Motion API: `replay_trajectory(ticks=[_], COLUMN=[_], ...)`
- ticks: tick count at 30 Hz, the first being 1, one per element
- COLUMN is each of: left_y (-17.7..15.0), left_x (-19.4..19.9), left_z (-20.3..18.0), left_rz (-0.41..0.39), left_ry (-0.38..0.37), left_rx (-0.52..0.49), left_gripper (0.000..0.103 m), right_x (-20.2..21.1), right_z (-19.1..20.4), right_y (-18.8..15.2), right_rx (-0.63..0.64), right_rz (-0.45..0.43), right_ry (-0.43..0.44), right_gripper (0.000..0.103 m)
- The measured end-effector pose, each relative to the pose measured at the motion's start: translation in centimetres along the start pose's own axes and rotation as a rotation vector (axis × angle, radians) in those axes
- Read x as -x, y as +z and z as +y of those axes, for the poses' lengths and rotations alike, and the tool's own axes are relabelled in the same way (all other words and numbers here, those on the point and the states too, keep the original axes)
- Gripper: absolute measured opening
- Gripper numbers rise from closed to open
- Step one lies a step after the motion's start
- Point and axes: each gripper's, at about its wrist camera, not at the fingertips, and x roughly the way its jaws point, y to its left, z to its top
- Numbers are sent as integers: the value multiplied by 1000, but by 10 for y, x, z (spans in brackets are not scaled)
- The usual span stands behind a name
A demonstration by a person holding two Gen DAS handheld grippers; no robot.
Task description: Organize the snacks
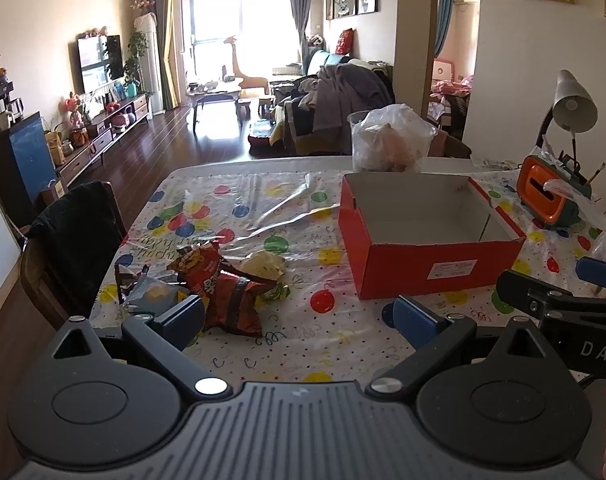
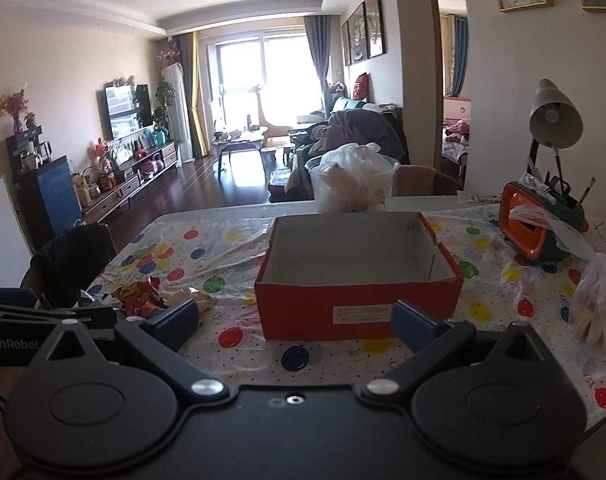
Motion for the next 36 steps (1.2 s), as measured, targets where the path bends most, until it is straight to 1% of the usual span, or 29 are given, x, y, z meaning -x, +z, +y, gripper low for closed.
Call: replay_trajectory(ticks=[5,10,14,18,24,28,33,36], left_y=[0,7,15,23,30,31,23,19], left_x=[-10,-28,-52,-76,-109,-133,-160,-174], left_z=[14,35,55,78,109,136,169,187], left_rz=[29,49,91,120,178,240,324,357], left_ry=[18,26,20,11,16,22,59,75], left_rx=[17,30,52,83,109,166,235,283], left_gripper=[101,101,101,101,101,101,101,100], right_x=[-16,-38,-58,-84,-122,-149,-180,-198], right_z=[13,34,51,69,84,96,116,126], right_y=[2,9,17,23,26,23,14,8], right_rx=[24,57,91,119,108,122,158,156], right_rz=[38,55,78,119,197,253,317,365], right_ry=[30,52,64,76,100,114,142,169], right_gripper=[103,103,103,103,100,98,94,90])
